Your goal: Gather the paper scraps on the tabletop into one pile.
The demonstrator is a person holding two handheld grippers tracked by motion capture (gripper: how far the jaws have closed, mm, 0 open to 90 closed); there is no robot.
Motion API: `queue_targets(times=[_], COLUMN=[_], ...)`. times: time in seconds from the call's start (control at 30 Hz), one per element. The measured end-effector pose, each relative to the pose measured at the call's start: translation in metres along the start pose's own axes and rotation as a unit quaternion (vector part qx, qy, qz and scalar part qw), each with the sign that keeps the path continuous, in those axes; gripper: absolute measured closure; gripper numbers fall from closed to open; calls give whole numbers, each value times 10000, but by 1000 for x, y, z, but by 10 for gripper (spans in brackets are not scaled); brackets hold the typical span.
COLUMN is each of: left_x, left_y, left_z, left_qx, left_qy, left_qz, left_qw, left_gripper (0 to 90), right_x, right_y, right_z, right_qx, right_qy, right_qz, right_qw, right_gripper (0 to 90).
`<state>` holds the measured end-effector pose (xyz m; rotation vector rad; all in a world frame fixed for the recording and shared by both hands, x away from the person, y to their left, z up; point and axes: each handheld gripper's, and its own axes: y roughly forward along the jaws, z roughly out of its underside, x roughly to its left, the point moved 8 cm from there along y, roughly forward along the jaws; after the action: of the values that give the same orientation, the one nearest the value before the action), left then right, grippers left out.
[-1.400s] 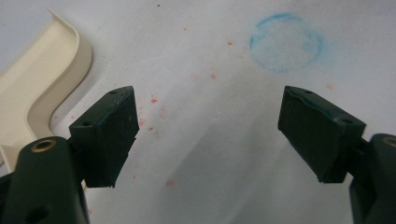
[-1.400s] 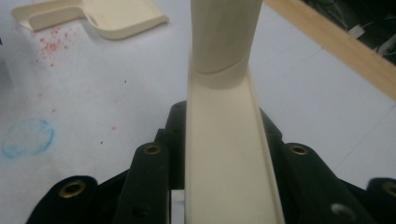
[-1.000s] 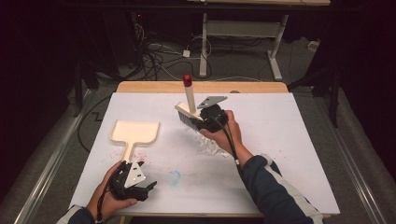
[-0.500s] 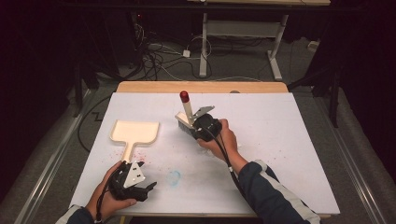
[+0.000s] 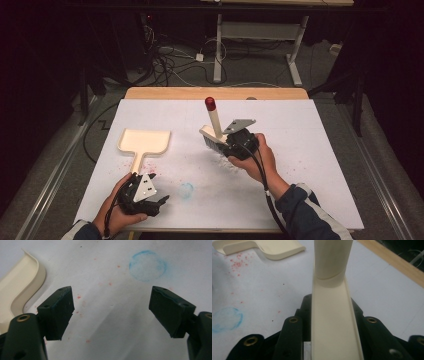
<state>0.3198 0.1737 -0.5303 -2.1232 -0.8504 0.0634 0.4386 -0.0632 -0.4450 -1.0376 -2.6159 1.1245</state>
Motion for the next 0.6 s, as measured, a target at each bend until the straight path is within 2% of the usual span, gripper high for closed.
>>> queue_targets(times=[0.07, 0.1, 0.23, 0.33, 0.4, 0.47, 0.5, 0.53, 0.6], left_x=[0, 0, 0, 0, 0, 0, 0, 0, 0], left_y=[0, 0, 0, -1, -1, -1, -1, -1, -1], left_z=[0, 1, 0, 0, 1, 1, 1, 1, 1], left_qx=[9, 18, 8, -6, 8, 28, 32, 19, 17], left_qy=[-1, 11, 14, 15, 22, 51, 69, 74, 74], left_qz=[10, 5, -8, -15, -32, -35, -42, -41, -39], left_qw=[10000, 10000, 10000, 10000, 10000, 10000, 10000, 10000, 10000], left_gripper=[197, 197, 197, 198, 197, 197, 197, 197, 198], right_x=[-2, -5, -11, -16, -21, -30, -30, -37, -40], right_y=[-9, -17, -28, -33, -36, -38, -38, -39, -40], right_z=[0, 2, 12, 18, 24, 36, 36, 43, 46], right_qx=[-177, -346, -513, -581, -594, -551, -551, -581, -624], right_qy=[26, 122, 185, 210, 302, 384, 384, 428, 469], right_qz=[21, -43, -130, -97, -202, -155, -155, -59, -59], right_qw=[9998, 9993, 9984, 9980, 9976, 9976, 9976, 9974, 9969], right_gripper=[677, 676, 676, 676, 676, 675, 675, 674, 673])
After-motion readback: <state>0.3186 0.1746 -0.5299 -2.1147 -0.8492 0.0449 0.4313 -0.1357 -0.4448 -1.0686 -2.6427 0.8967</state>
